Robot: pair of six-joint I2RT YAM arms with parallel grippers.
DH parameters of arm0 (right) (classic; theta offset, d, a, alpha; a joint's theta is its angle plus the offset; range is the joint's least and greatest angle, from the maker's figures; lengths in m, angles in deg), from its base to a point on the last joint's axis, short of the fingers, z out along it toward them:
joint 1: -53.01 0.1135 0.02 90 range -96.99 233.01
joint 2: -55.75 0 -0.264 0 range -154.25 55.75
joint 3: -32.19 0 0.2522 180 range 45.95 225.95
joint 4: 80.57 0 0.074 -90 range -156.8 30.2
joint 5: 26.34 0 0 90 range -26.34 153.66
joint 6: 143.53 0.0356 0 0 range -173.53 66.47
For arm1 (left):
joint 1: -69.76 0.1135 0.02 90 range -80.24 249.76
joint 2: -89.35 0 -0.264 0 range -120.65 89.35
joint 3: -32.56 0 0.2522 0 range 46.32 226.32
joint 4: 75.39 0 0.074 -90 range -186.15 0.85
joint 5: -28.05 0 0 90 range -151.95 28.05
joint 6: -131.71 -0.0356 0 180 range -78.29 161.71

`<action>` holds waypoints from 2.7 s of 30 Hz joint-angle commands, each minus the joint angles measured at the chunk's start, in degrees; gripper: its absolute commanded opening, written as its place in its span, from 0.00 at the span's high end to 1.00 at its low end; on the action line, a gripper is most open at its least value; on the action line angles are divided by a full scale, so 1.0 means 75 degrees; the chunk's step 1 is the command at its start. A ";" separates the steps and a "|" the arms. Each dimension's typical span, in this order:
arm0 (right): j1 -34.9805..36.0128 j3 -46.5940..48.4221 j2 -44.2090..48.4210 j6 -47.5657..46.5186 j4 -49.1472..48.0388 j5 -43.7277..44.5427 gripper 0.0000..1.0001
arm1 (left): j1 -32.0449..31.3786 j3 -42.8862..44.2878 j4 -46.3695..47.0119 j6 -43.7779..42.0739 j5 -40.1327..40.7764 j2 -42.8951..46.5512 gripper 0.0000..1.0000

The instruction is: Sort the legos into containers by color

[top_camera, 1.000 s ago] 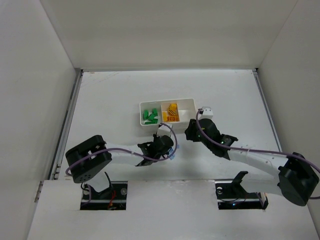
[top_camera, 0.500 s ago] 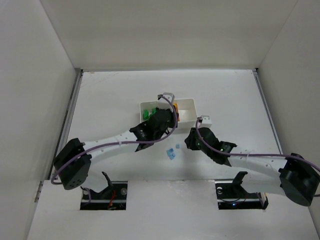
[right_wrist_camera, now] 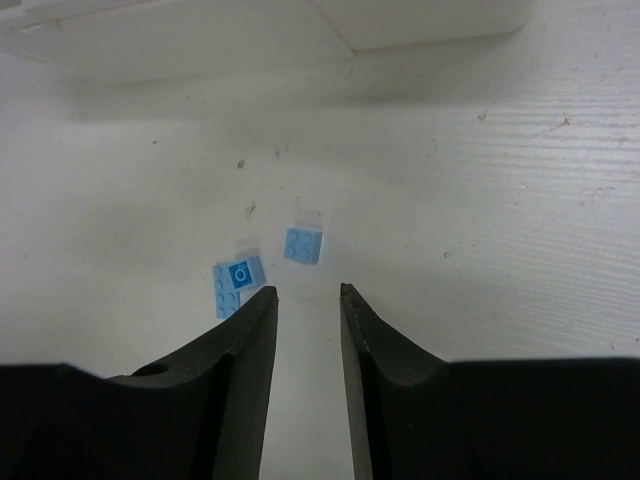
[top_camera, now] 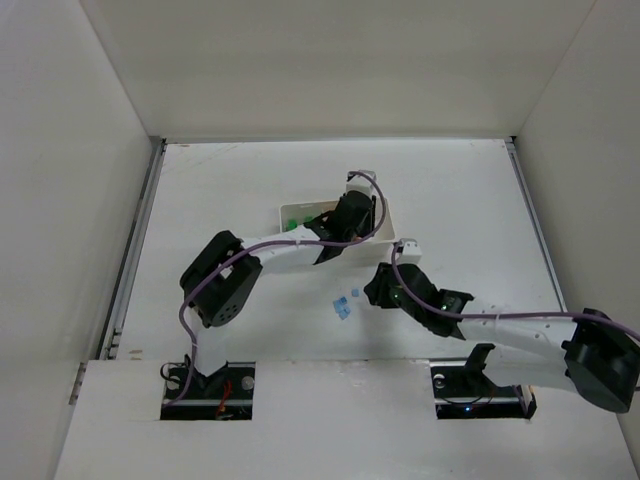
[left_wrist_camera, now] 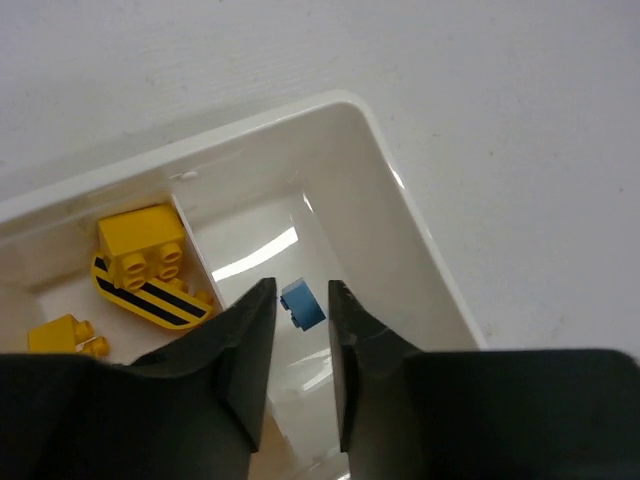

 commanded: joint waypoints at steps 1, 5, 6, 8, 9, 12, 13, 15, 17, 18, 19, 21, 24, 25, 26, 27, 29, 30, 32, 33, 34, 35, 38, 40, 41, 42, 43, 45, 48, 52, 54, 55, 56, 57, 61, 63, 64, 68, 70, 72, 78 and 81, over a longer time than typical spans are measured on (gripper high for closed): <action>0.0051 -0.0027 0.0167 0.0056 -0.0392 0.0130 0.60 | 0.0017 0.0564 -0.0037 -0.0132 -0.0047 0.0090 0.71; 0.0063 0.0125 -0.0137 -0.0049 -0.0392 0.0083 0.57 | 0.0017 0.0565 -0.0037 -0.0144 0.0024 0.0159 0.59; 0.0074 0.0183 -0.0242 -0.0061 -0.0392 0.0083 0.56 | 0.0028 0.0542 -0.0037 -0.0156 0.0024 0.0229 0.57; 0.0121 0.0301 -0.0441 -0.0073 -0.0415 0.0083 0.55 | 0.0063 0.0425 -0.0037 -0.0168 0.0024 0.0440 0.55; 0.0133 0.0348 -0.0547 -0.0085 -0.0462 0.0083 0.54 | 0.0075 0.0308 -0.0014 -0.0179 0.0024 0.0592 0.55; 0.0133 0.0570 -0.0921 -0.0143 -0.0556 0.0048 0.52 | 0.0134 -0.0218 0.0091 -0.0179 0.0117 0.1282 0.56; 0.0145 0.0652 -0.1062 -0.0155 -0.0567 0.0036 0.51 | 0.0146 -0.0476 0.0150 -0.0179 0.0175 0.1575 0.56; 0.0168 0.0816 -0.1378 -0.0155 -0.0579 0.0060 0.51 | 0.0146 -0.1108 0.0256 -0.0110 0.0316 0.2207 0.59; 0.0168 0.0945 -0.1660 -0.0085 -0.0556 0.0107 0.51 | 0.0076 -0.1904 0.0326 -0.0039 0.0480 0.2910 0.61; 0.0168 0.0992 -0.1789 -0.0062 -0.0591 0.0118 0.51 | -0.0006 -0.2314 0.0326 0.0008 0.0573 0.3285 0.63; 0.0168 0.1062 -0.1929 -0.0027 -0.0568 0.0141 0.52 | -0.0076 -0.2724 0.0326 0.0078 0.0714 0.3625 0.63; 0.0168 0.1191 -0.2152 0.0032 -0.0509 0.0177 0.55 | -0.0275 -0.3509 0.0221 0.0253 0.1076 0.4328 0.65; 0.0156 0.1390 -0.2445 0.0032 -0.0404 0.0188 0.57 | -0.0568 -0.4483 -0.0094 0.0523 0.1487 0.5301 0.67; 0.0168 0.1472 -0.2562 0.0056 -0.0345 0.0200 0.58 | -0.0662 -0.4706 -0.0258 0.0640 0.1558 0.5559 0.68; 0.0168 0.1531 -0.2644 0.0056 -0.0298 0.0212 0.58 | -0.0756 -0.4906 -0.0434 0.0757 0.1582 0.5782 0.68; 0.0168 0.1590 -0.2715 0.0067 -0.0228 0.0224 0.58 | -0.0884 -0.5082 -0.0575 0.0862 0.1605 0.5970 0.68; 0.0168 0.1695 -0.2867 0.0114 -0.0100 0.0247 0.59 | -0.1072 -0.5399 -0.0740 0.1015 0.1664 0.6275 0.68; 0.0180 0.1742 -0.2926 0.0138 -0.0041 0.0247 0.60 | -0.1166 -0.5528 -0.0775 0.1085 0.1699 0.6370 0.67; 0.0180 0.1871 -0.3078 0.0150 0.0076 0.0270 0.63 | -0.1283 -0.5751 -0.0740 0.1180 0.1700 0.6464 0.65; 0.0180 0.1941 -0.3160 0.0150 0.0158 0.0305 0.64 | -0.1342 -0.5821 -0.0705 0.1203 0.1653 0.6453 0.65; 0.0180 0.2000 -0.3219 0.0161 0.0275 0.0364 0.66 | -0.1412 -0.5845 -0.0682 0.1203 0.1641 0.6406 0.64; 0.0180 0.2058 -0.3243 0.0161 0.0404 0.0434 0.69 | -0.1506 -0.5857 -0.0647 0.1180 0.1641 0.6325 0.63; 0.0227 0.2094 -0.3138 0.0208 0.0662 0.0622 0.70 | -0.1845 -0.5869 -0.0425 0.1075 0.1641 0.6055 0.60; 0.0227 0.2117 -0.3114 0.0197 0.0791 0.0634 0.72 | -0.2010 -0.5892 -0.0214 0.0993 0.1629 0.5856 0.58; 0.0227 0.2141 -0.3114 0.0196 0.0850 0.0634 0.74 | -0.2080 -0.5904 -0.0108 0.0958 0.1617 0.5751 0.58; 0.0238 0.2153 -0.3114 0.0208 0.0920 0.0645 0.76 | -0.2150 -0.5916 -0.0003 0.0946 0.1594 0.5657 0.58; 0.0250 0.2164 -0.3079 0.0220 0.0956 0.0646 0.77 | -0.2209 -0.5916 0.0091 0.0934 0.1559 0.5563 0.57; 0.0297 0.2153 -0.2892 0.0267 0.0933 0.0669 0.78 | -0.2326 -0.5927 0.0290 0.0922 0.1465 0.5352 0.56; 0.0297 0.2188 -0.2308 0.0162 0.0979 0.0681 0.78 | -0.2467 -0.5904 0.0572 0.0910 0.1383 0.5094 0.55; 0.0064 0.2363 -0.1300 -0.0283 0.1154 0.0646 0.78 | -0.2666 -0.5787 0.0841 0.0700 0.1406 0.4801 0.54; -0.0229 0.2550 -0.0924 -0.0599 0.1249 0.0587 0.77 | -0.2678 -0.5729 0.0865 0.0629 0.1430 0.4649 0.54; -0.0439 0.2632 -0.0818 -0.0786 0.1214 0.0575 0.77 | -0.2678 -0.5693 0.0865 0.0606 0.1430 0.4567 0.54; -0.0755 0.2761 -0.0771 -0.0997 0.1179 0.0552 0.77 | -0.2655 -0.5670 0.0889 0.0582 0.1430 0.4473 0.54; -0.1025 0.2901 -0.0817 -0.1150 0.1144 0.0494 0.77 | -0.2632 -0.5646 0.0924 0.0559 0.1430 0.4391 0.54; -0.1846 0.3475 -0.1436 -0.1701 0.0711 0.0271 0.76 | -0.2550 -0.5564 0.1123 0.0489 0.1360 0.4039 0.55; -0.1988 0.3675 -0.1765 -0.1842 0.0546 0.0247 0.76 | -0.2550 -0.5471 0.1123 0.0430 0.1360 0.3887 0.55; -0.2081 0.3792 -0.1987 -0.1912 0.0453 0.0259 0.76 | -0.2550 -0.5424 0.1123 0.0418 0.1360 0.3805 0.55; -0.2281 0.4027 -0.2340 -0.1995 0.0253 0.0235 0.59 | -0.2550 -0.5272 0.1170 0.0348 0.1360 0.3500 0.55; -0.2293 0.4039 -0.2282 -0.1995 0.0136 0.0235 0.51 | -0.2550 -0.5236 0.1205 0.0325 0.1348 0.3383 0.56; -0.2293 0.3969 -0.2130 -0.1995 0.0054 0.0224 0.48 | -0.2538 -0.5201 0.1275 0.0243 0.1289 0.3277 0.57; -0.2153 0.3501 -0.1709 -0.1960 -0.0040 0.0107 0.48 | -0.2444 -0.5072 0.1299 0.0160 0.1149 0.2973 0.59; -0.2000 0.3162 -0.1428 -0.1878 -0.0157 0.0095 0.48 | -0.2421 -0.5013 0.1287 0.0160 0.1125 0.2797 0.60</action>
